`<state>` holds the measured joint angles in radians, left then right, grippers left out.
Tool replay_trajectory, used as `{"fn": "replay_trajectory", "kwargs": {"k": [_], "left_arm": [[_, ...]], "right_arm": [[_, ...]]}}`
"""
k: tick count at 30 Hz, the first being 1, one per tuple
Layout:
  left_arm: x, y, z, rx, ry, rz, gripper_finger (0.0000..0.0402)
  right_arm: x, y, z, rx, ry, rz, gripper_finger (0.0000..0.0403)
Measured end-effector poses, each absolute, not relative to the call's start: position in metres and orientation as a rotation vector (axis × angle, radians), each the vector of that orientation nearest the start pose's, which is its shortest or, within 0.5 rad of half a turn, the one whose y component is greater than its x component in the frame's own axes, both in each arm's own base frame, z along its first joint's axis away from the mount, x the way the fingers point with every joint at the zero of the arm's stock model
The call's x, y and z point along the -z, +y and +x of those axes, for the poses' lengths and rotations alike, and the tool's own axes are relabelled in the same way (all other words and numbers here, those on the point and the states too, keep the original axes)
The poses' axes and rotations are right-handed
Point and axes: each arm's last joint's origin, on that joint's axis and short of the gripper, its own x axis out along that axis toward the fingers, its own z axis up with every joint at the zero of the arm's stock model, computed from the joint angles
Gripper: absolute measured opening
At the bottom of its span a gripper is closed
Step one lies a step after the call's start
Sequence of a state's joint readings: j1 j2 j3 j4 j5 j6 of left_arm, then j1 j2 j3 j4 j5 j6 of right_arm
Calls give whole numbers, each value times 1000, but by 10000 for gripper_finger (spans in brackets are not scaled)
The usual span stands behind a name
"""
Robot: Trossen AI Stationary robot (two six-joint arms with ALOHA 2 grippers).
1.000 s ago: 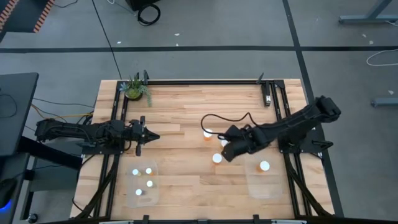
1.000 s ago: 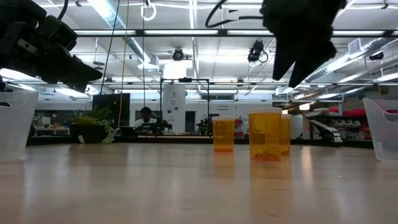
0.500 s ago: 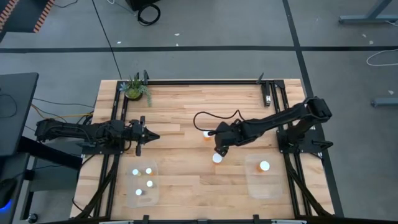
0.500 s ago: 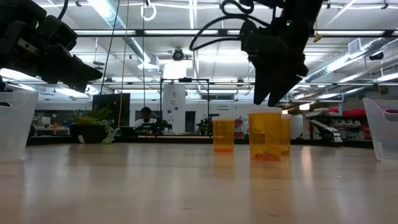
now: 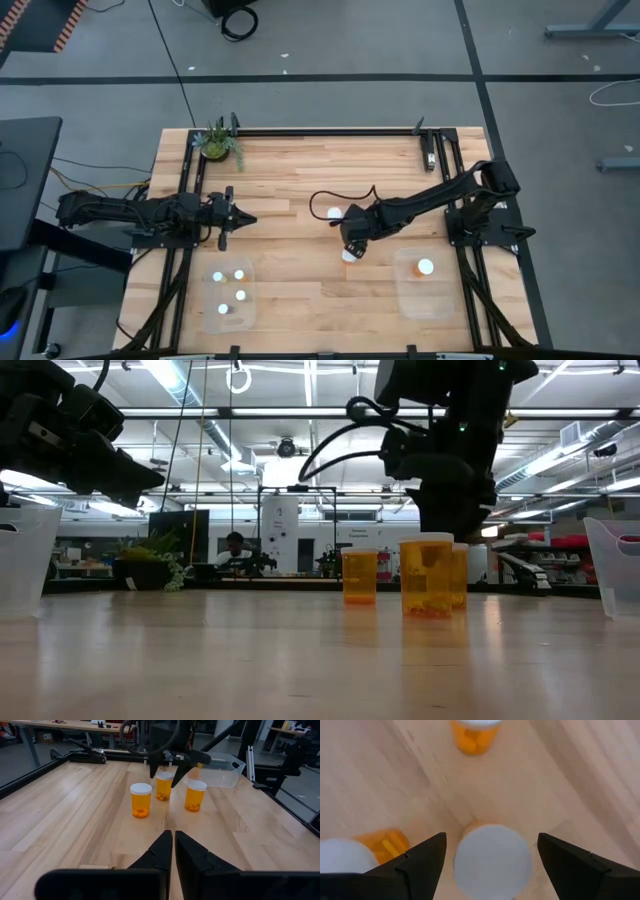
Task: Pick and place medicine bottles into bin by pill shape (circle, oval)
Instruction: Put the big orange pill bottle into the right transparent bin
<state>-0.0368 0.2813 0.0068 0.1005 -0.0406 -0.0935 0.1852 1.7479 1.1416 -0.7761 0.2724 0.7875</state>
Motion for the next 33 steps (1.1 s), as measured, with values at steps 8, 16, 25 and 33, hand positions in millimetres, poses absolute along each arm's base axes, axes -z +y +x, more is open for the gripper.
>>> {"fn": "replay_trajectory", "kwargs": {"k": [8, 16, 25, 33], "left_arm": [[-151, -3, 114, -12, 174, -86, 34], [-151, -3, 114, -12, 174, -87, 23], [-151, -3, 114, -12, 176, -87, 34], [-151, -3, 114, -12, 175, -87, 30]], "right_arm": [[-179, 52, 316, 568, 1231, 385, 270], [-182, 55, 312, 544, 1259, 392, 213], [-217, 74, 291, 500, 1187, 447, 232], [-247, 97, 269, 451, 1090, 561, 227]]}}
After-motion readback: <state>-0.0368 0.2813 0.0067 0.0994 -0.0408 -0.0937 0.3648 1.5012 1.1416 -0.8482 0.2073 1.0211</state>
